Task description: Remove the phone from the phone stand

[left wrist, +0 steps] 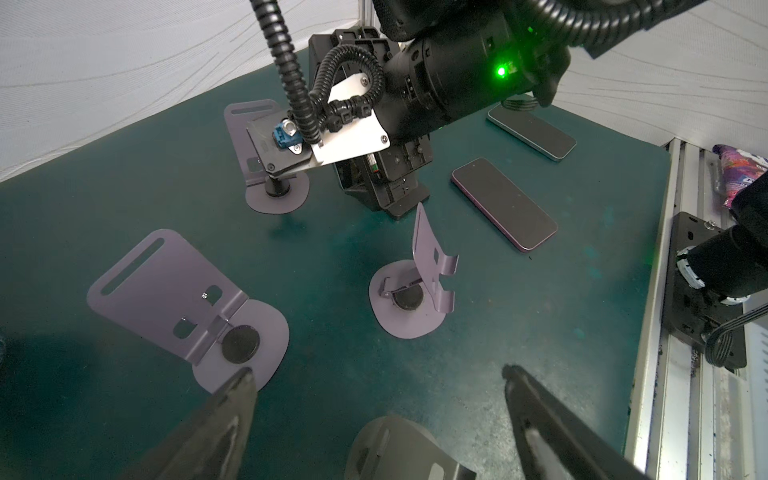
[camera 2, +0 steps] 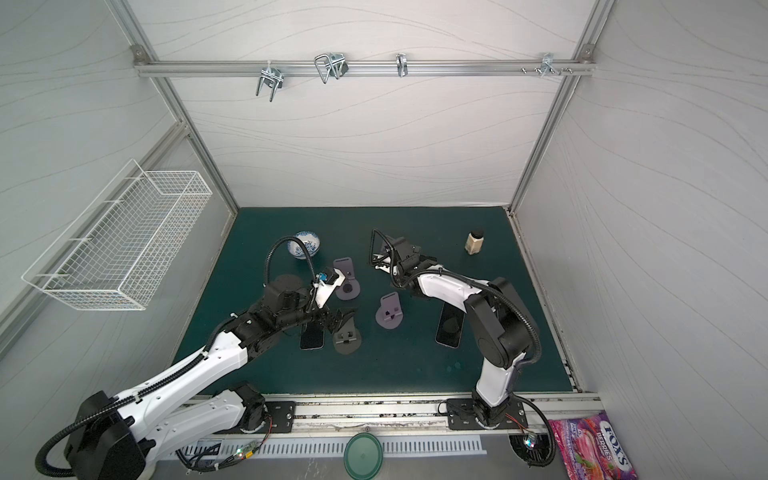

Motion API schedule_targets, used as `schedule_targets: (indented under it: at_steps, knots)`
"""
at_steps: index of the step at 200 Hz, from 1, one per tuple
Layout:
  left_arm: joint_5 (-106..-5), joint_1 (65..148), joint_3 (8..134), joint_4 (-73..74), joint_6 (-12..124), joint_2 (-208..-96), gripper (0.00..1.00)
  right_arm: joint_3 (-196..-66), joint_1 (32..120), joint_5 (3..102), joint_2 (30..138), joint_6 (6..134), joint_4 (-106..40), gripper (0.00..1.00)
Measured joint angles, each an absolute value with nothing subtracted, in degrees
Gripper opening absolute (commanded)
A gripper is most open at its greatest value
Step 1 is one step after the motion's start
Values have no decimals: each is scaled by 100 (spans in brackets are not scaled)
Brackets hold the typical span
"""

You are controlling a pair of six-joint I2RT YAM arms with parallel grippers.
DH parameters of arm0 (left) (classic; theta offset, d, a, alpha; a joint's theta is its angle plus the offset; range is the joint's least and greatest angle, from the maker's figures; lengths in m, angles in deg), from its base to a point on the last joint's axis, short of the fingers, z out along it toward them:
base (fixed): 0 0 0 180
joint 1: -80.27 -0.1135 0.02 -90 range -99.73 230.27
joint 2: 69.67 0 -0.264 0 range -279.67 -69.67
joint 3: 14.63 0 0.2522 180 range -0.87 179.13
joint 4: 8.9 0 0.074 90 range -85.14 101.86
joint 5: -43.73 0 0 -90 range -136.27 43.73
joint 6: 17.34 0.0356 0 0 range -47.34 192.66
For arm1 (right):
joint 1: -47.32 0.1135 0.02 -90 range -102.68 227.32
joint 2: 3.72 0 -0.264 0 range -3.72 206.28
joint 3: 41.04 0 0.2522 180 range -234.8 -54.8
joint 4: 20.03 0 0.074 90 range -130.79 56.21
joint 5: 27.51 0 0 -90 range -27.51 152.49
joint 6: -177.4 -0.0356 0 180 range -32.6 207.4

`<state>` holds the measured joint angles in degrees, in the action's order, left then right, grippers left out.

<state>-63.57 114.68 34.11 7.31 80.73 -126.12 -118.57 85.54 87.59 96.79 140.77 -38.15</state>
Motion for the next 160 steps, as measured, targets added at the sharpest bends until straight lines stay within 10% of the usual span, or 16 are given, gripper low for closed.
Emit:
schedule_targets:
  at_steps: [160]
  knots:
    - [-6298, 11468, 3411, 738, 8038, -12612, 94, -11566, 8652, 9212, 9952, 14311, -2956, 99]
